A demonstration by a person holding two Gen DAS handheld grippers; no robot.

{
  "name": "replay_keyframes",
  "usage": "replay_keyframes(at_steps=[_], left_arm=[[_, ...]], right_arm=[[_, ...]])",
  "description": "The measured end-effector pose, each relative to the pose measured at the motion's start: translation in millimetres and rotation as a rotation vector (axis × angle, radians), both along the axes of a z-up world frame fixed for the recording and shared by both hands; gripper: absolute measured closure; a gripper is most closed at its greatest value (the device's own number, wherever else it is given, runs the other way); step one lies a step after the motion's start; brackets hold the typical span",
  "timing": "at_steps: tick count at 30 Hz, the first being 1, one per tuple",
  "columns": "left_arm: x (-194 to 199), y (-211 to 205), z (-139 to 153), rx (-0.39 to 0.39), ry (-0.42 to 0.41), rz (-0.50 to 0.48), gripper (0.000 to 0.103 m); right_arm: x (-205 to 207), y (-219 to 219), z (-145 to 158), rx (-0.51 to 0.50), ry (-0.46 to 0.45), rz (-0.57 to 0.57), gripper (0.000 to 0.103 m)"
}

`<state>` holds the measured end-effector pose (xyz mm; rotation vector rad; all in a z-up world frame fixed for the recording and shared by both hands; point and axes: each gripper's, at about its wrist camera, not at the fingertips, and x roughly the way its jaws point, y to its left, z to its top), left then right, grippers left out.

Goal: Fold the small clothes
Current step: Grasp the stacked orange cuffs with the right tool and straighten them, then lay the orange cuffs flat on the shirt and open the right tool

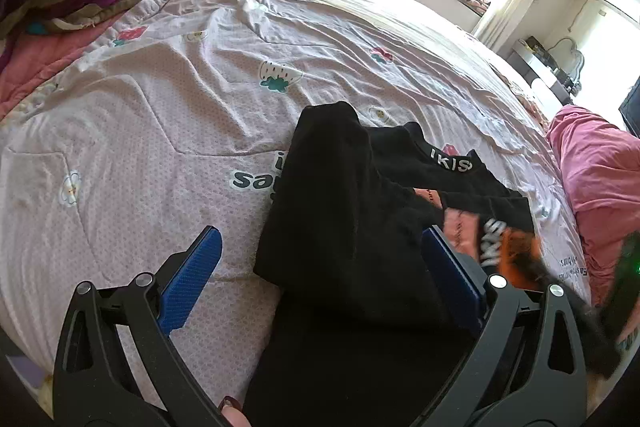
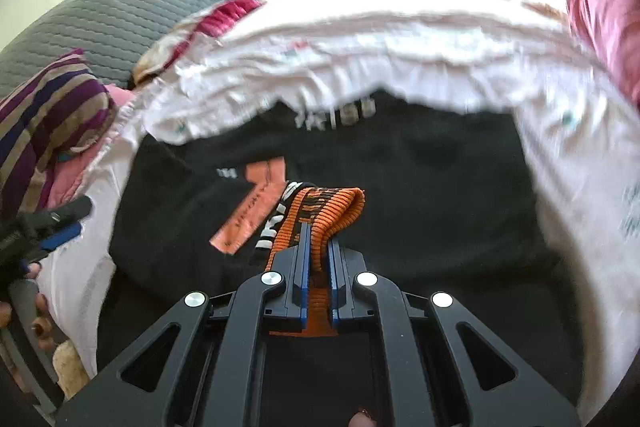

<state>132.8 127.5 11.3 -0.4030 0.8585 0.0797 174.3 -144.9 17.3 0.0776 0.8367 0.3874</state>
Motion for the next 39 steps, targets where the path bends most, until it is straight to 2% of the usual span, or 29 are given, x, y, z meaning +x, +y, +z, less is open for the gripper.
replay_keyframes(at_steps=[5, 10, 15, 18, 23, 25, 27, 28, 30, 33, 36, 38, 39], left_arm=[[1.9, -1.1, 1.0, -0.004, -0.002, -0.004, 0.01], [3.6, -5.0, 1.9, 0.008, -0.003, -0.011, 0.01], [5.7, -6.0, 1.0, 0.008, -0.006, -0.011, 0.01], [5.5, -3.6, -0.3, -0.011, -0.014, -0.003, 0.01], [7.6, -4.3, -1.9, 0.001, -0.01, 0.002, 0.011], [11.2, -6.0, -2.3, 0.0, -0.011, -0.005, 0.018], [15.6, -8.9, -2.7, 0.003, -0.01, -0.013, 0.034], [17.4, -11.0, -2.6, 0.0, -0.009, -0.021, 0.038], [22.2, -16.4, -2.2, -0.004, -0.011, -0.039, 0.051], [33.0, -29.3, -2.2, -0.002, -0.009, -0.08, 0.063], [47.0, -45.3, -5.0, 0.004, -0.001, -0.118, 0.063], [54.0, -52.7, -8.4, 0.005, 0.01, -0.139, 0.063], [57.0, -56.2, -10.5, 0.012, 0.022, -0.146, 0.063]], right_arm=[[9.4, -4.0, 30.8, -0.046, -0.088, 0.007, 0.097], [21.3, -20.6, 41.8, -0.07, -0.123, -0.041, 0.097], [27.9, -39.4, 35.9, -0.112, -0.134, -0.096, 0.097], [31.1, -49.0, 26.6, -0.127, -0.119, -0.124, 0.097], [35.2, -55.2, 9.7, -0.129, -0.081, -0.14, 0.097], [34.9, -54.0, 6.2, -0.134, -0.074, -0.144, 0.097], [35.2, -54.7, 2.5, -0.137, -0.068, -0.145, 0.097], [35.2, -55.0, 0.7, -0.14, -0.064, -0.146, 0.097], [35.5, -54.9, -1.2, -0.142, -0.058, -0.148, 0.096], [36.8, -56.9, -4.1, -0.142, -0.046, -0.152, 0.096], [38.0, -59.0, -6.2, -0.153, -0.038, -0.159, 0.095], [38.5, -61.9, -7.6, -0.168, -0.034, -0.176, 0.087], [38.1, -64.3, -8.0, -0.178, -0.036, -0.192, 0.076]])
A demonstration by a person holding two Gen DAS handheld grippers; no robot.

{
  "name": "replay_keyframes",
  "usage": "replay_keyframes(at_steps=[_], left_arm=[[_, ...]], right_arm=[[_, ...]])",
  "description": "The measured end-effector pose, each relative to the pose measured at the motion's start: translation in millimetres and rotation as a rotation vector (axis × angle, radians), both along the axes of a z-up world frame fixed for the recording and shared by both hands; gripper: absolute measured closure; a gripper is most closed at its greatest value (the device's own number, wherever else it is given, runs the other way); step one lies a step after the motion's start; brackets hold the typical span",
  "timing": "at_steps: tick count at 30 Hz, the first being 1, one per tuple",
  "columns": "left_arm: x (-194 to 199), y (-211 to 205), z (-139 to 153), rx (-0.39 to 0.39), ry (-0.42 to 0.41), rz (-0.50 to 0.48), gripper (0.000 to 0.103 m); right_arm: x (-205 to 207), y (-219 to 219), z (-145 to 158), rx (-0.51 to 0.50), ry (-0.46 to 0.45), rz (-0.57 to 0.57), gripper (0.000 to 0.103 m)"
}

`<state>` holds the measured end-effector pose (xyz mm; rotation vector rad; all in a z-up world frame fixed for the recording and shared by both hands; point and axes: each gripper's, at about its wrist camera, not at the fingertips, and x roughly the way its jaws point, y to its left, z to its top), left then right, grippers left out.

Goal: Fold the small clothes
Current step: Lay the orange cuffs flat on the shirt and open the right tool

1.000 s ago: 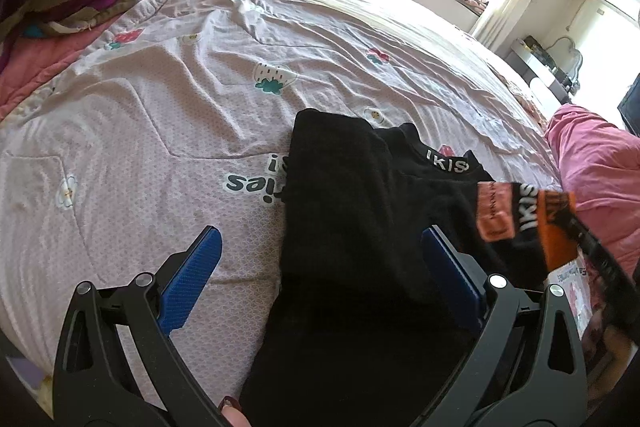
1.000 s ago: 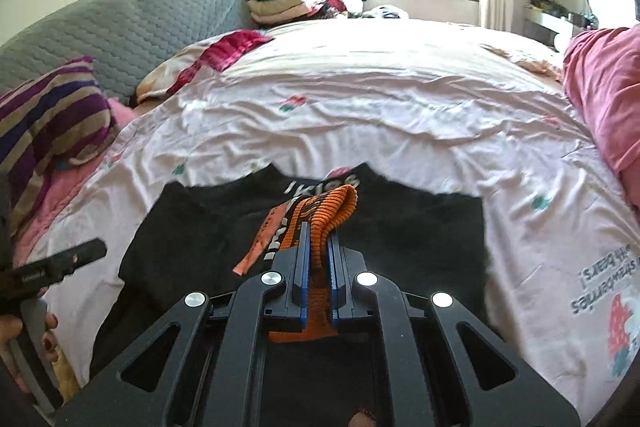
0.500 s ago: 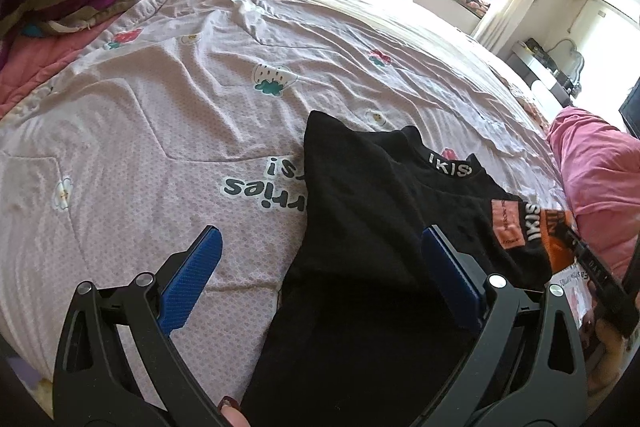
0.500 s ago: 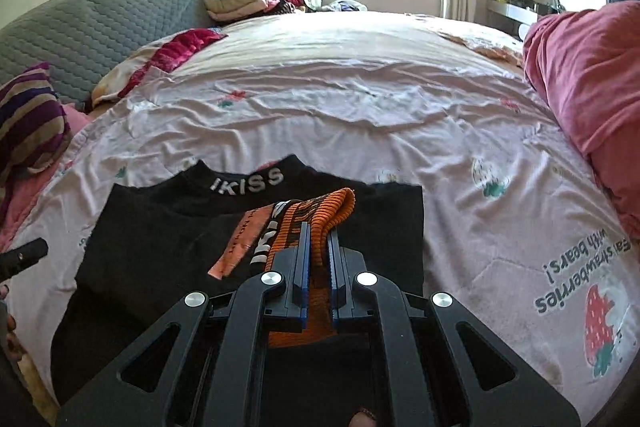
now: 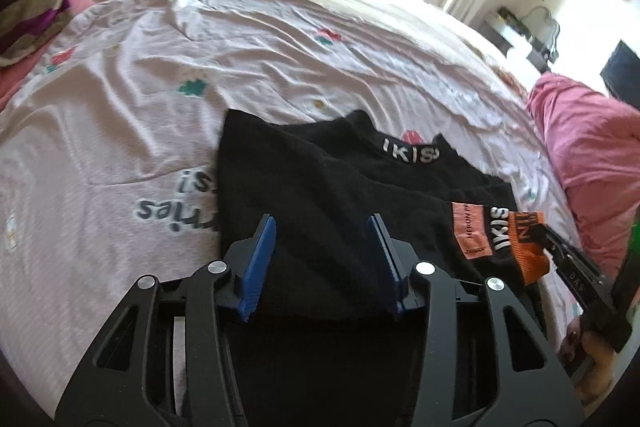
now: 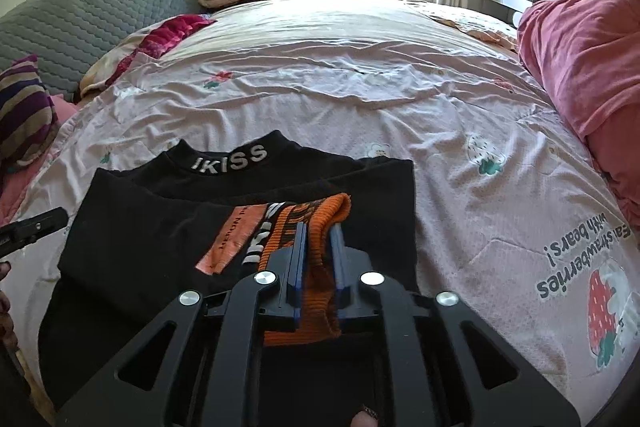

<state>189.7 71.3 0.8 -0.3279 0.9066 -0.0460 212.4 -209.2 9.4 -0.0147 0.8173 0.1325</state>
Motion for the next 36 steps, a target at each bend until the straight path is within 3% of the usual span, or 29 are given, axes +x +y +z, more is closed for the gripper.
replay_keyframes(at_steps=[1, 8, 10, 13, 18, 22, 33, 36], left_arm=[[2.8, -3.3, -2.2, 0.005, 0.009, -0.01, 0.063], [13.3, -12.8, -17.9, 0.038, 0.058, -0.046, 0.063], [15.9, -12.6, -27.6, 0.067, 0.098, -0.049, 0.063], [14.0, -7.9, -37.3, 0.098, 0.133, -0.035, 0.063], [10.0, 4.8, -43.9, 0.072, 0.138, -0.031, 0.063], [9.3, 4.1, -43.4, 0.075, 0.136, -0.034, 0.063], [5.6, 2.6, -41.5, 0.083, 0.116, -0.037, 0.063], [1.7, 1.4, -38.0, 0.082, 0.108, -0.032, 0.061]], right_arm=[[-1.0, -3.1, 0.0, 0.002, -0.003, -0.009, 0.069], [-4.5, 3.4, -5.9, 0.014, 0.029, 0.035, 0.068], [-5.9, 14.2, -8.9, 0.006, 0.042, 0.073, 0.06], [-7.4, 27.3, -12.2, 0.015, 0.062, 0.115, 0.057], [-3.5, 51.8, -25.3, 0.017, 0.134, 0.188, 0.053], [2.2, 52.5, -52.2, -0.058, 0.209, 0.13, 0.046], [-13.1, 37.2, -42.0, 0.04, 0.164, 0.11, 0.045], [-20.5, 32.0, -34.5, 0.071, 0.151, 0.104, 0.036]])
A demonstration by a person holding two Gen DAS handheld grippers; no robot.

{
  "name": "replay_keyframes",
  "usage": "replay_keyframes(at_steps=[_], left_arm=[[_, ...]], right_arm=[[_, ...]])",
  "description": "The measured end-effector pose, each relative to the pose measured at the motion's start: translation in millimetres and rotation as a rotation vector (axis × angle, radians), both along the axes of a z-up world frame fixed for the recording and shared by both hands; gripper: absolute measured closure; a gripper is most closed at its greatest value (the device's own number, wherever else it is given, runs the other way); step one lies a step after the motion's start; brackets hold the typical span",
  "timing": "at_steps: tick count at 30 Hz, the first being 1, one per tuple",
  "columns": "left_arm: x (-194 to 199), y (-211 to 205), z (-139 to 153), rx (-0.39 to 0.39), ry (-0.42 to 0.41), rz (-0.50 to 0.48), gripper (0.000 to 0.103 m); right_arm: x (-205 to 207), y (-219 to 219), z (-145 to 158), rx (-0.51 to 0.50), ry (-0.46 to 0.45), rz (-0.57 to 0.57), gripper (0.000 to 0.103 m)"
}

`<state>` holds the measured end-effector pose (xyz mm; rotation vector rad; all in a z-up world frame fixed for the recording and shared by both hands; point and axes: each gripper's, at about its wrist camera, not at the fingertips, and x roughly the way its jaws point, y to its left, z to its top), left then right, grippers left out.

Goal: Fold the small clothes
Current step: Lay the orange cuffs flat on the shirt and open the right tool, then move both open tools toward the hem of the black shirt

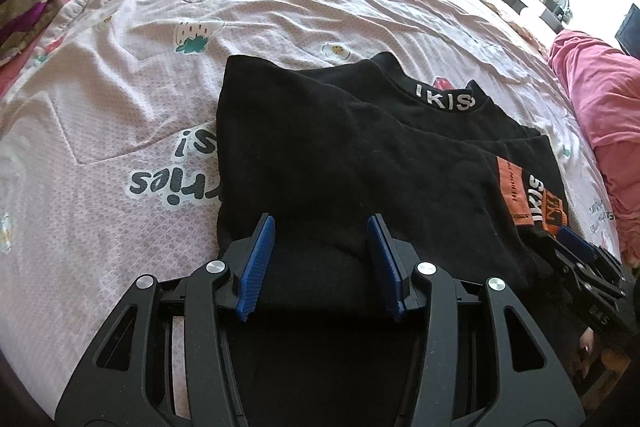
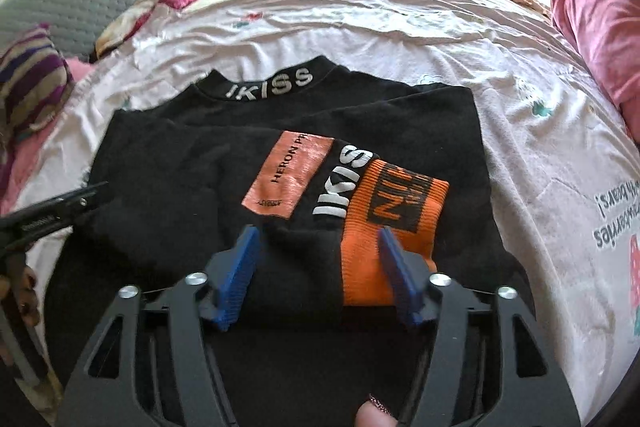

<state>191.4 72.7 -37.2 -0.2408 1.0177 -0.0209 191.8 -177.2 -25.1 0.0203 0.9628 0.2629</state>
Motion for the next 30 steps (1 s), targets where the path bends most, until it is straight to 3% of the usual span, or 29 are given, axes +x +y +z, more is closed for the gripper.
replay_keyframes(at_steps=[16, 30], left_arm=[[-15.9, -1.1, 17.4, -0.007, -0.031, 0.002, 0.057], [-37.5, -9.7, 49.5, 0.013, -0.101, -0.021, 0.036]], right_arm=[[-19.4, -8.9, 41.4, 0.038, -0.107, -0.016, 0.015], [-39.4, -15.1, 69.0, 0.059, -0.179, -0.025, 0.008]])
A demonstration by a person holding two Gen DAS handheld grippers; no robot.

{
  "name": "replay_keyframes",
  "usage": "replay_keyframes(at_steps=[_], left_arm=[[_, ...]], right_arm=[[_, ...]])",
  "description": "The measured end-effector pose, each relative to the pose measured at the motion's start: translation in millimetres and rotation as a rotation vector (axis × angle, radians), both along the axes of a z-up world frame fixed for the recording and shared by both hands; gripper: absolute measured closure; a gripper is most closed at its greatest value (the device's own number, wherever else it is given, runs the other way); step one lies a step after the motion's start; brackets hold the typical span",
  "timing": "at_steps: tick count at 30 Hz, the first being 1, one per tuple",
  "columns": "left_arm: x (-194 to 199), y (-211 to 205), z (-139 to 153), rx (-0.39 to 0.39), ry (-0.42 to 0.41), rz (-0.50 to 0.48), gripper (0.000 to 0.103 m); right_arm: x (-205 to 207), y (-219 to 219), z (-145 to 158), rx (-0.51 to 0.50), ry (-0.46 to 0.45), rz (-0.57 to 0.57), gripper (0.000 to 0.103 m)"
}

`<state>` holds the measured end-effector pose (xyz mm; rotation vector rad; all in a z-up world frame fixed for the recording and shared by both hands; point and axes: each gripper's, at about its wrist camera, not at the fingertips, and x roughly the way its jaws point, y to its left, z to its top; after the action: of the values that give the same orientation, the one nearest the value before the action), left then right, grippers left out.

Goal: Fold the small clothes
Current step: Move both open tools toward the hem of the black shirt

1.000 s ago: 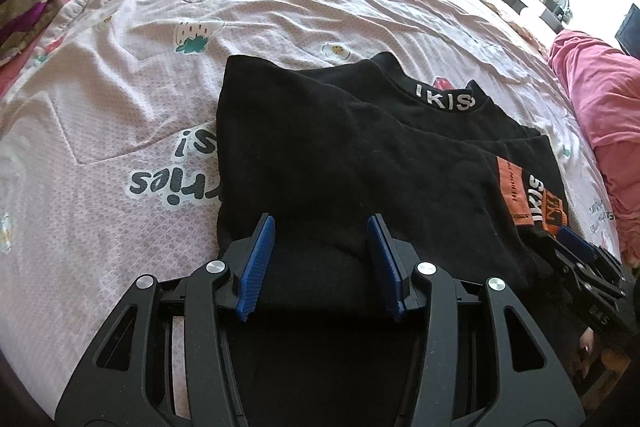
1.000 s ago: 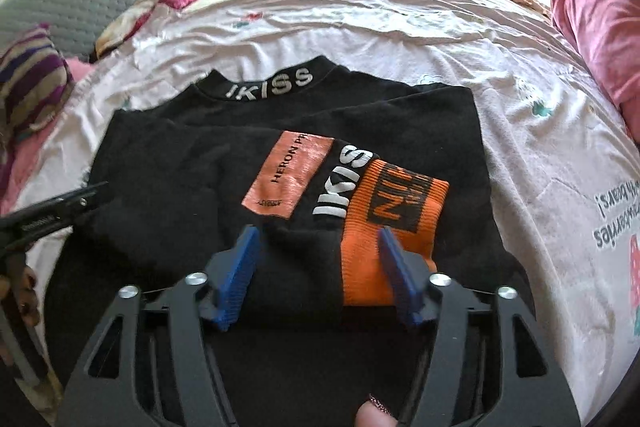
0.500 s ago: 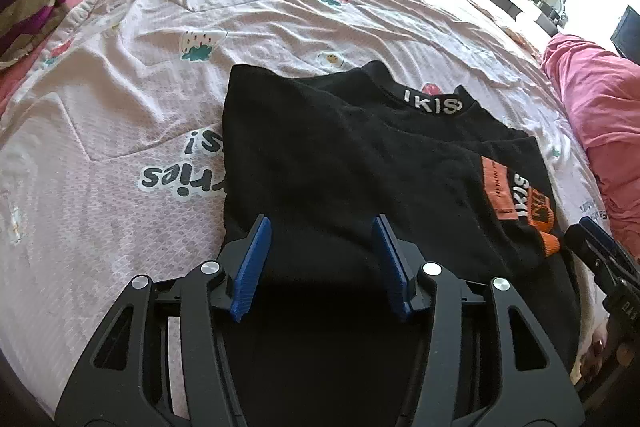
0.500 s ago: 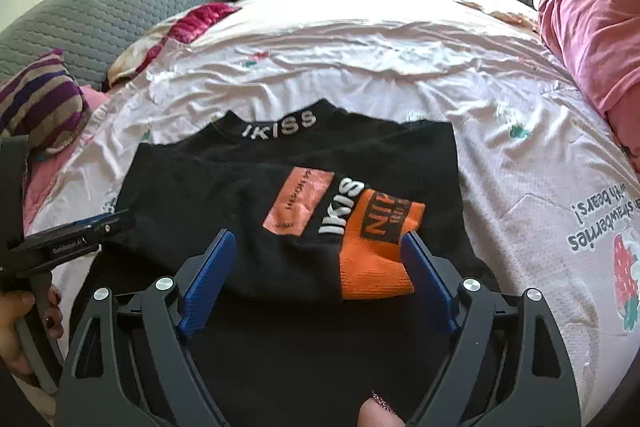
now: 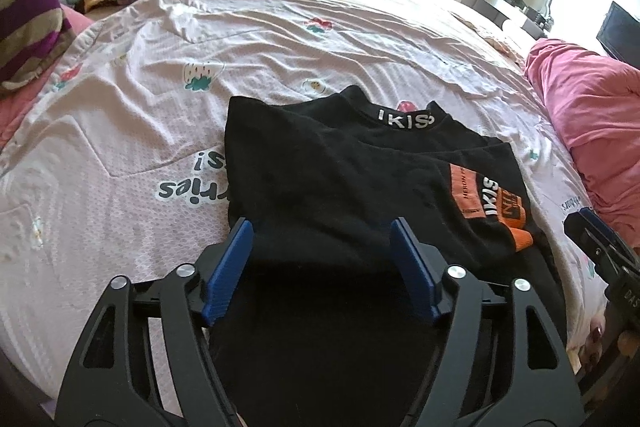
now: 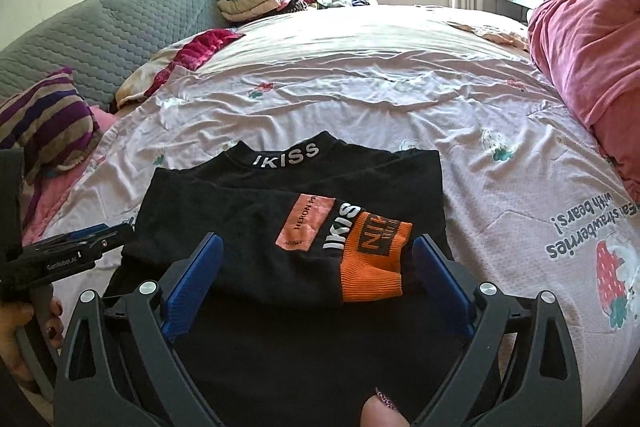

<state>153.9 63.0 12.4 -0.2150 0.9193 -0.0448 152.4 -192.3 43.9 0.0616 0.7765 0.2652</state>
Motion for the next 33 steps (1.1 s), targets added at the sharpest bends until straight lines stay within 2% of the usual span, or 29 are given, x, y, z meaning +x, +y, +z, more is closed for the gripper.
replay_keyframes(at_steps=[8, 9, 10, 33], left_arm=[[-13.2, -3.5, 11.7, 0.011, -0.029, -0.007, 0.033], [-15.5, -3.2, 13.7, 0.01, -0.033, -0.006, 0.023], [-17.2, -2.9, 15.1, 0.01, -0.038, -0.005, 0.019], [-58.3, 1.7, 30.9, 0.023, -0.082, 0.006, 0.019]], right_arm=[[-15.8, -5.3, 14.1, -0.028, -0.057, -0.036, 0.005], [-17.5, -6.9, 15.6, -0.025, -0.061, -0.04, 0.005], [-18.2, -7.9, 16.3, -0.024, -0.063, -0.042, 0.005], [-55.0, -8.8, 29.3, -0.023, -0.095, -0.036, 0.005]])
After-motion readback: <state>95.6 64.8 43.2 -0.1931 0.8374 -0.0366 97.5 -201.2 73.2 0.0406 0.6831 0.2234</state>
